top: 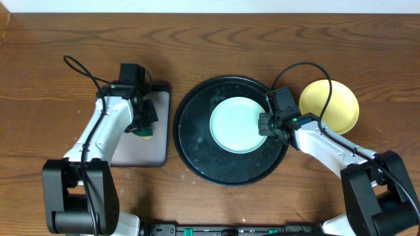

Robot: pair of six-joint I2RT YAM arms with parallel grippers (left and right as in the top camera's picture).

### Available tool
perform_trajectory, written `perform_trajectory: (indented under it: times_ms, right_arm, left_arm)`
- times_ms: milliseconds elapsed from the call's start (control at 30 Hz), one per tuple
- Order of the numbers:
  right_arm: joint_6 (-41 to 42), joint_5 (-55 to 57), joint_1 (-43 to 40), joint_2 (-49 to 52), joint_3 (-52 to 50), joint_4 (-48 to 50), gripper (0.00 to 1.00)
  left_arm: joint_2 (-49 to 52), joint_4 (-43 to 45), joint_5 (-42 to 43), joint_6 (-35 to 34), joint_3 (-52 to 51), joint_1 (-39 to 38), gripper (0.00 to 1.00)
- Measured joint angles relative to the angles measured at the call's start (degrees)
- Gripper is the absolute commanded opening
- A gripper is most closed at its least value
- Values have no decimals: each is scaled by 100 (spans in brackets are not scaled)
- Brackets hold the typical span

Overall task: Clean dirty plates on tray and stack at the side
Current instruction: 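Carry the sponge with the left gripper back to the dark dish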

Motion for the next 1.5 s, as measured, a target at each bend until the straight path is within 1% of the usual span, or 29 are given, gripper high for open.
perform_trajectory:
  times_ms: [67,100,167,200,900,967,1033,1200,1367,1500]
  right_arm:
    - [0,-9,0,0,0,2,1]
    - [0,-15,0,0,-2,2,2]
    - [0,-17,0,0,-2,4,2]
    - [-2,-17,0,0,-2,4,2]
    - [0,-35,0,0,-4,4,2]
    - [0,-35,0,0,-4,4,2]
    - [-2,-37,2,0,-4,2,2]
    - [0,-39,2,0,-4,2,2]
    - [-2,-39,2,0,-4,2,2]
    - [0,-42,2,0,-4,2,3]
  left_arm:
    - [4,267,-22,0,-216,0,9]
    - [7,382,-31,0,-308,0,21]
    - [7,542,-46,0,-476,0,33]
    - [7,595,-44,-22,-555,0,37]
    - [7,791,-61,15,-761,0,38]
    - [7,944,-61,15,-927,0,36]
    - [4,1117,-66,20,-1075,0,8]
    - [-7,1204,-57,17,-1145,-7,7]
    - [-111,1099,-59,17,-1145,-4,7]
    - [-601,852,-59,17,-1145,-4,7]
